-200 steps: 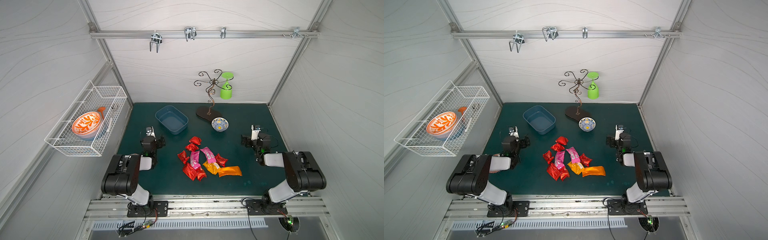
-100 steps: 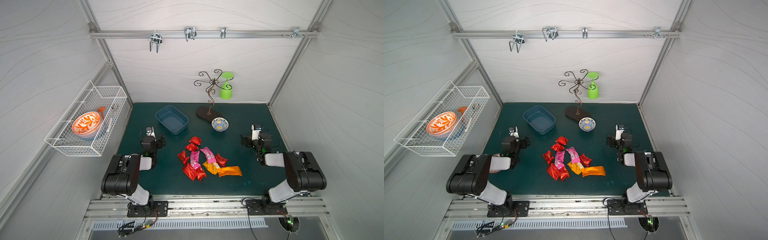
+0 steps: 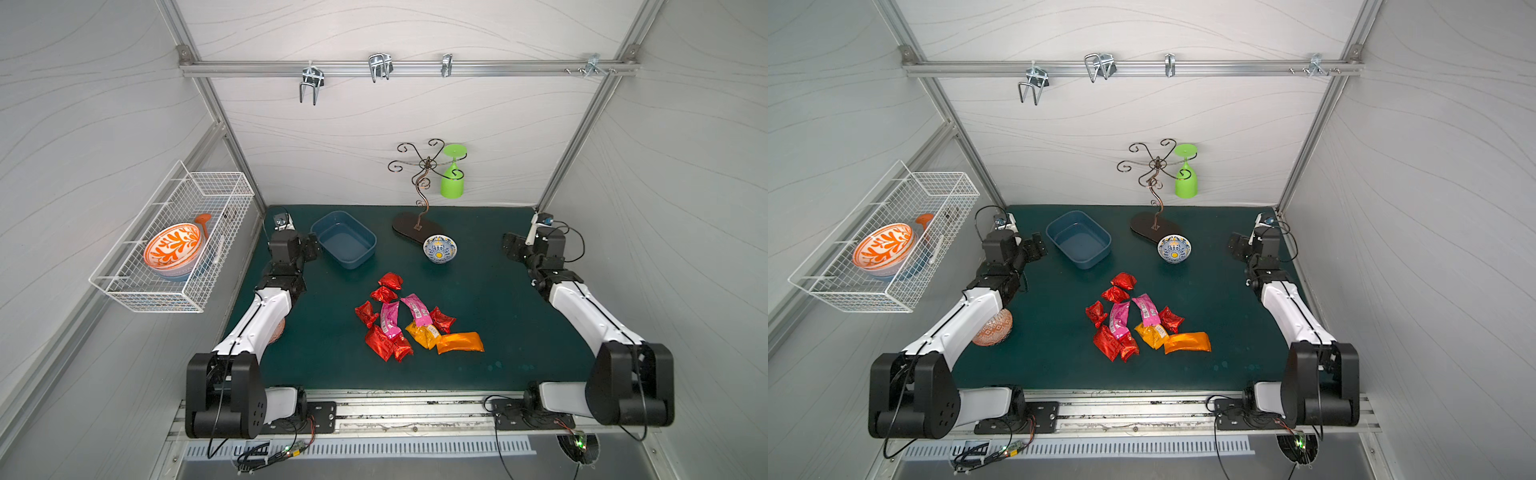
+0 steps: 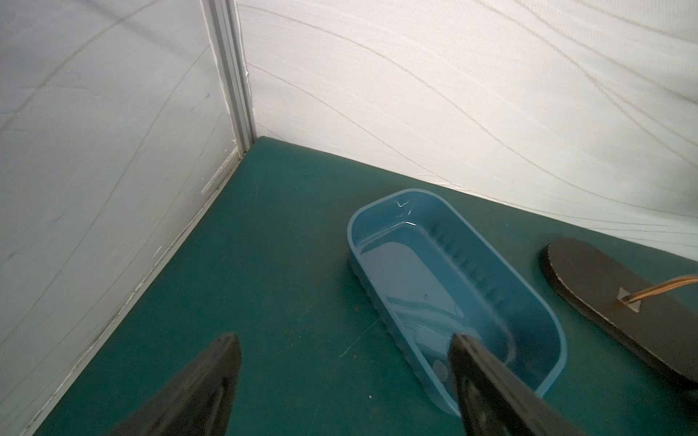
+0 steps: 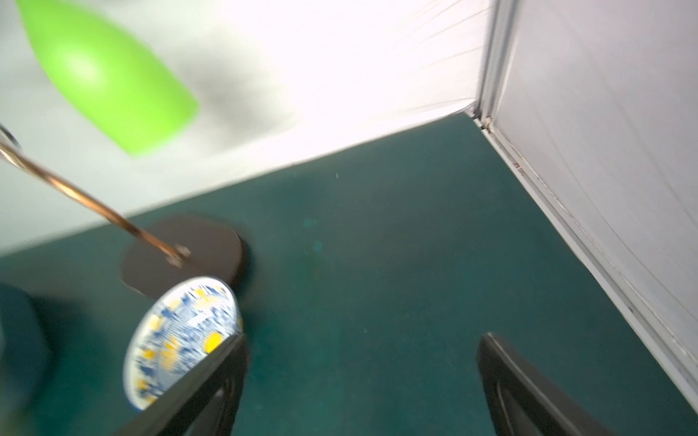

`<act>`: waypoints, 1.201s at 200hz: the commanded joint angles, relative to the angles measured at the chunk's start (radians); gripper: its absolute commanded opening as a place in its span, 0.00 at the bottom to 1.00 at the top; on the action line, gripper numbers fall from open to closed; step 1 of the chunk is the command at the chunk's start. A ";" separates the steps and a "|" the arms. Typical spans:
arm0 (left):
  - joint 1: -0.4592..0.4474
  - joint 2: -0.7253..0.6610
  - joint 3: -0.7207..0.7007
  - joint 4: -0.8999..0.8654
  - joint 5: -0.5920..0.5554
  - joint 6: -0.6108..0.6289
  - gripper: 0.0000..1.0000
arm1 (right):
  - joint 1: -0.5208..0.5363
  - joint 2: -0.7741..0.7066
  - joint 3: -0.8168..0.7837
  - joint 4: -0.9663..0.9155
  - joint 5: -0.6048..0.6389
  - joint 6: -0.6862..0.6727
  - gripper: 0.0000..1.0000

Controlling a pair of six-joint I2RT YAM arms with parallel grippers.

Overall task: Put the tea bags into the storage box
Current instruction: Move the storage box to the center of the board.

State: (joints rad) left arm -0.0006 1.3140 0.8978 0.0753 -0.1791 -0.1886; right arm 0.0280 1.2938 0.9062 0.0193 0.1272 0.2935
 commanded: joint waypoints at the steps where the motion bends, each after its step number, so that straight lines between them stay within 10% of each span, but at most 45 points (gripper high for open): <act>1: -0.030 0.067 0.084 -0.180 0.085 -0.089 0.90 | -0.028 -0.041 -0.007 -0.254 -0.094 0.159 0.99; 34: -0.122 0.229 0.247 -0.239 0.151 -0.085 0.76 | 0.016 -0.159 -0.089 -0.294 -0.167 0.202 0.97; 79: -0.189 0.490 0.493 -0.341 0.148 -0.140 0.31 | 0.300 -0.209 -0.090 -0.460 -0.060 0.151 0.81; 138: -0.225 0.802 0.800 -0.570 0.185 -0.160 0.25 | 0.538 -0.175 -0.024 -0.577 -0.058 0.107 0.77; 240: -0.365 0.710 0.564 -0.468 0.367 -0.205 0.26 | 0.757 -0.011 0.011 -0.514 -0.128 0.043 0.70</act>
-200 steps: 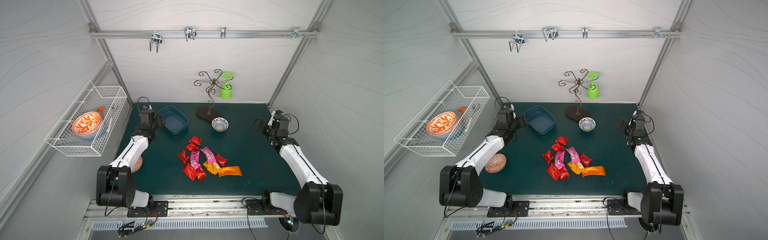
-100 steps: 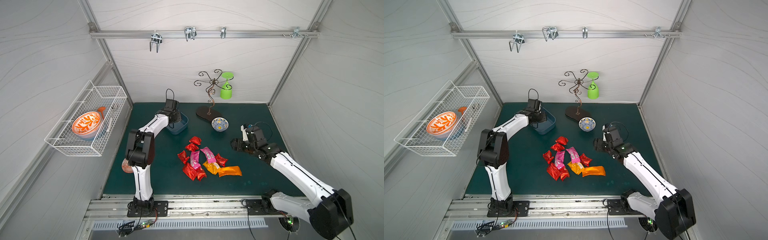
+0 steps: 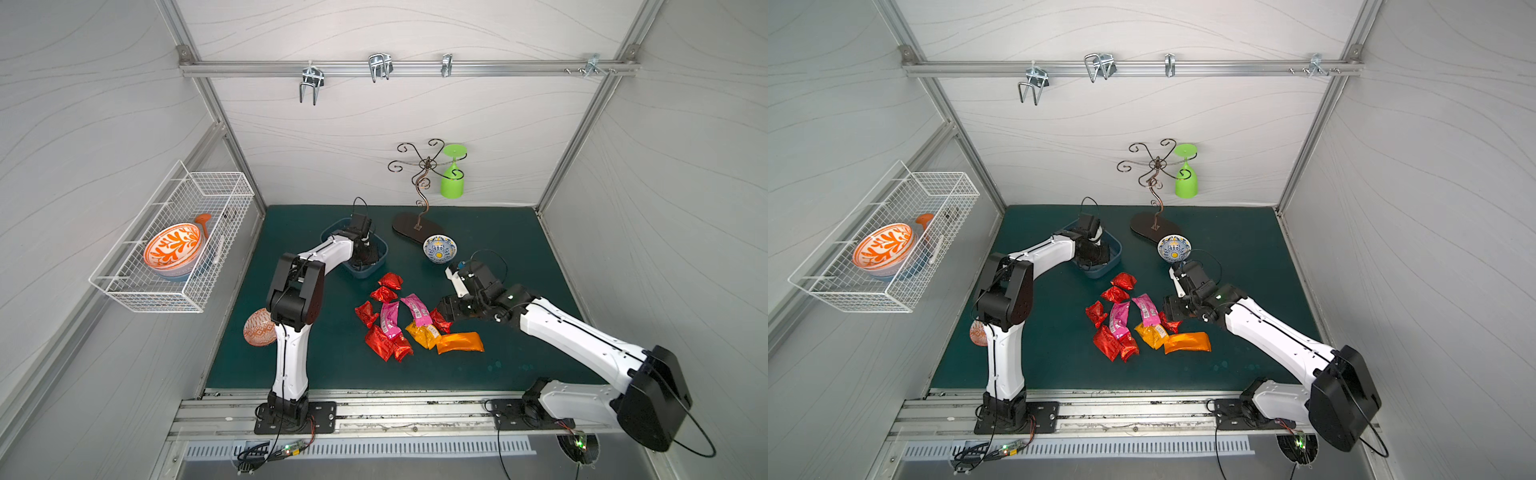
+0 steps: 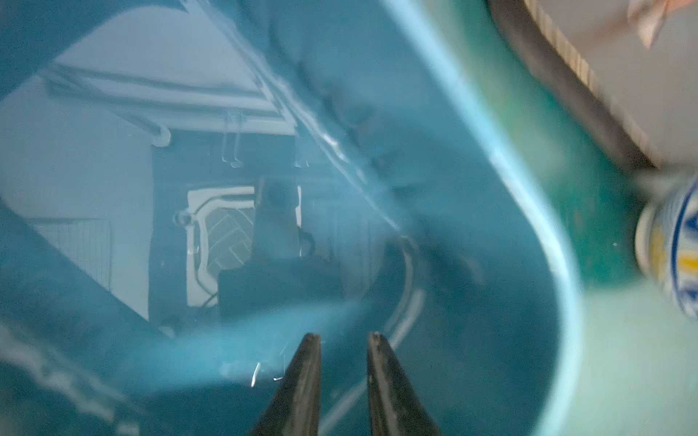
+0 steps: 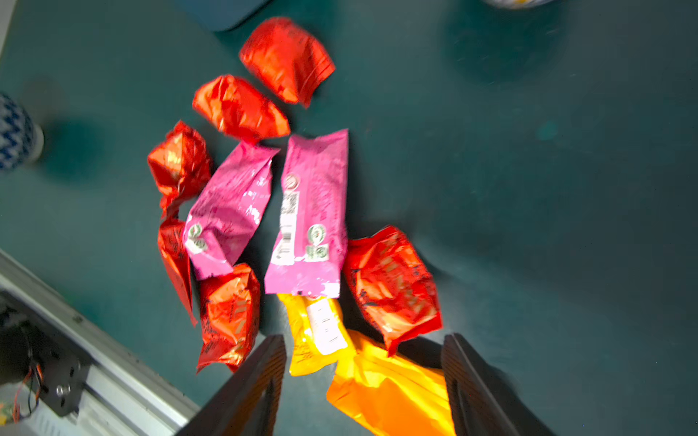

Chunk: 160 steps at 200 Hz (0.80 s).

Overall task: Put the tea bags into the storage box
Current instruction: Move the storage box to the center of the board, then pick up the tea bag from the center of the board.

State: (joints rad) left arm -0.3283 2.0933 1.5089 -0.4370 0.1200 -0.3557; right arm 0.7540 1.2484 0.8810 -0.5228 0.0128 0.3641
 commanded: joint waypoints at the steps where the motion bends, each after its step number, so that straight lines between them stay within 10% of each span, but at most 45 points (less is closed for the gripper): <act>1: -0.040 -0.070 -0.051 0.047 0.070 -0.040 0.26 | 0.032 0.039 0.039 0.029 -0.015 -0.029 0.70; 85: -0.113 -0.217 -0.101 0.061 -0.010 -0.095 0.46 | 0.049 0.220 0.130 0.088 -0.089 -0.121 0.75; 160: 0.023 -0.507 -0.295 0.120 -0.058 -0.195 0.63 | 0.051 0.447 0.232 0.092 -0.124 -0.159 0.79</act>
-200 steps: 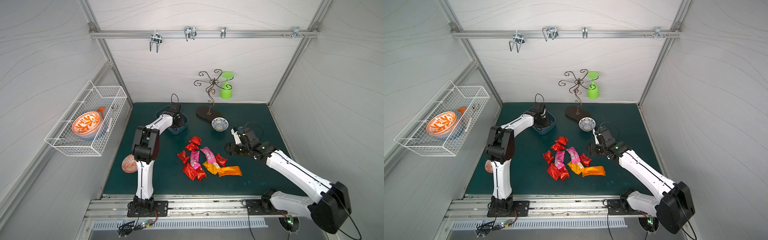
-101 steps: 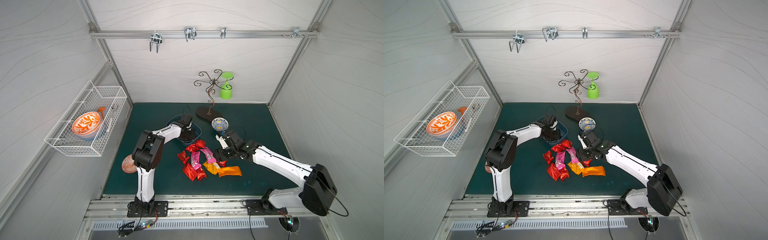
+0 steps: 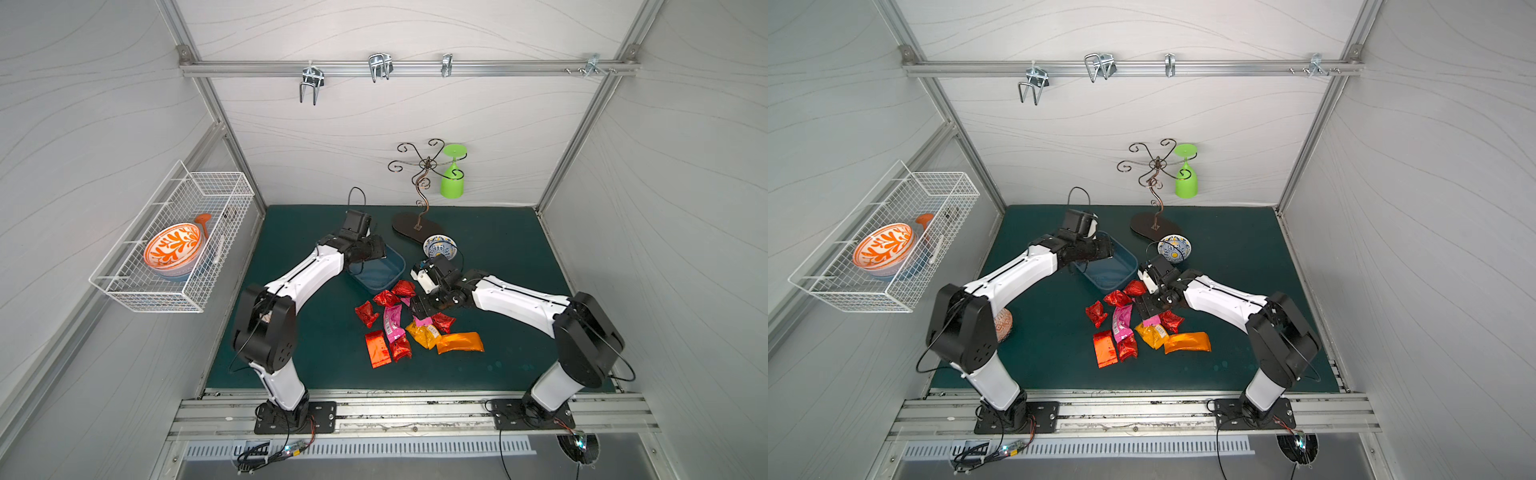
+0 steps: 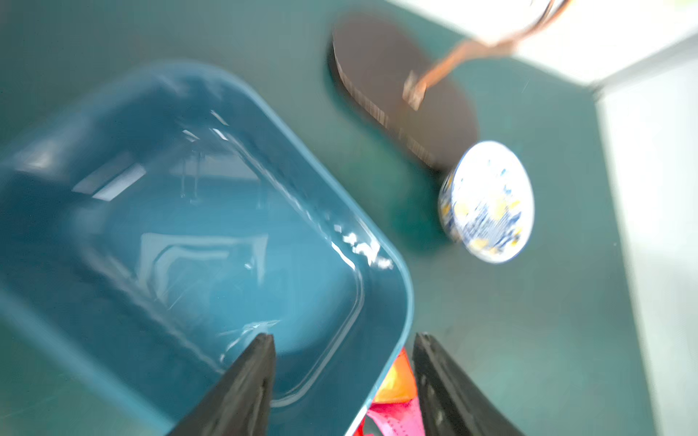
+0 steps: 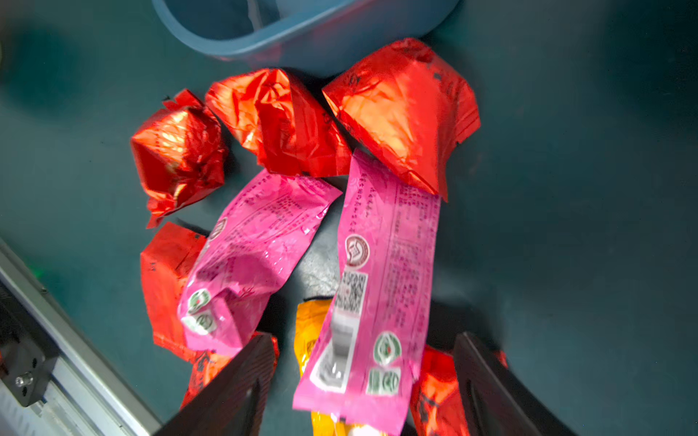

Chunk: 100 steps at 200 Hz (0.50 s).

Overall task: Put the tea bags into the storage box
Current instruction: Pick up the tea bag from the center of the board.

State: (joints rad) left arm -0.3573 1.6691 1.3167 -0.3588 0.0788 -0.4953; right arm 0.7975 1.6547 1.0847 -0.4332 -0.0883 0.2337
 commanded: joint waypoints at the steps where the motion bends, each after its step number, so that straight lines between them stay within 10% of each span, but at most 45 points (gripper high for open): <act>1: 0.053 -0.087 -0.108 0.042 -0.017 -0.056 0.63 | 0.008 0.042 0.029 0.001 -0.025 -0.028 0.79; 100: 0.119 -0.333 -0.394 0.062 -0.117 -0.093 0.65 | 0.013 0.108 0.048 -0.020 -0.002 -0.024 0.46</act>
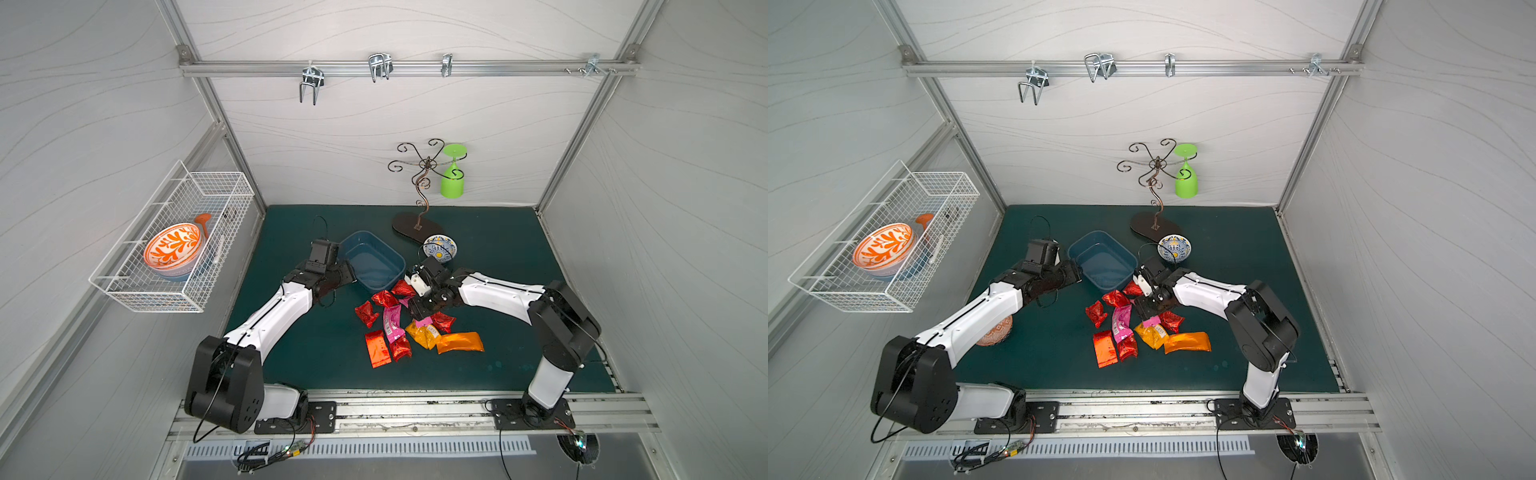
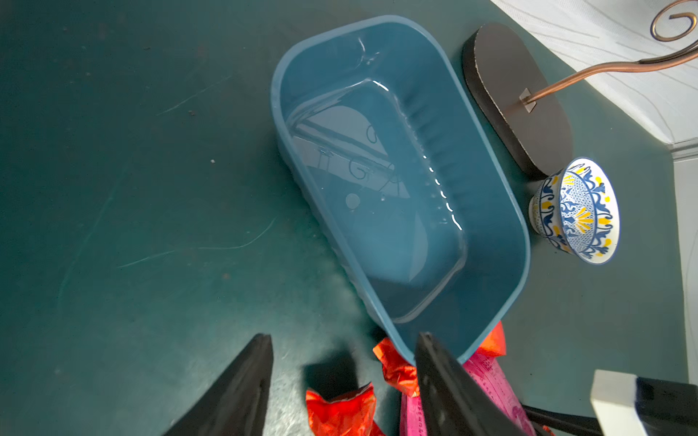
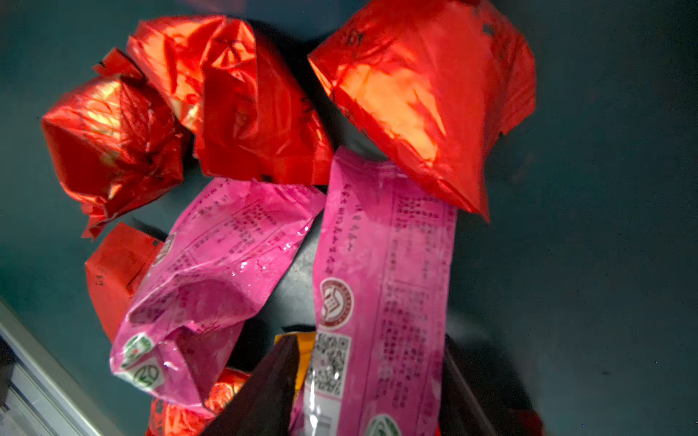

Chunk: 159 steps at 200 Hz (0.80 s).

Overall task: Put the tea bags into the storage box
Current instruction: Pick up the tea bag from the center of the board.

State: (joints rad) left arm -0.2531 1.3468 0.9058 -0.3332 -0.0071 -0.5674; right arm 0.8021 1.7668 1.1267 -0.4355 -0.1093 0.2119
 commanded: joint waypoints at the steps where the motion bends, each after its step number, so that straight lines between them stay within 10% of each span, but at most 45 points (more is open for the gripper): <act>1: 0.015 -0.010 0.018 0.036 -0.031 -0.021 0.65 | 0.008 -0.004 0.006 -0.018 0.019 -0.002 0.46; 159: 0.038 -0.003 -0.002 0.041 0.087 -0.124 0.65 | 0.010 -0.182 0.222 -0.159 0.054 -0.110 0.32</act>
State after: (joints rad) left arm -0.2234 1.3495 0.9054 -0.3313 0.0307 -0.6449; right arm 0.8036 1.5253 1.2625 -0.6067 -0.0242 0.1383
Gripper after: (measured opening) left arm 0.646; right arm 0.325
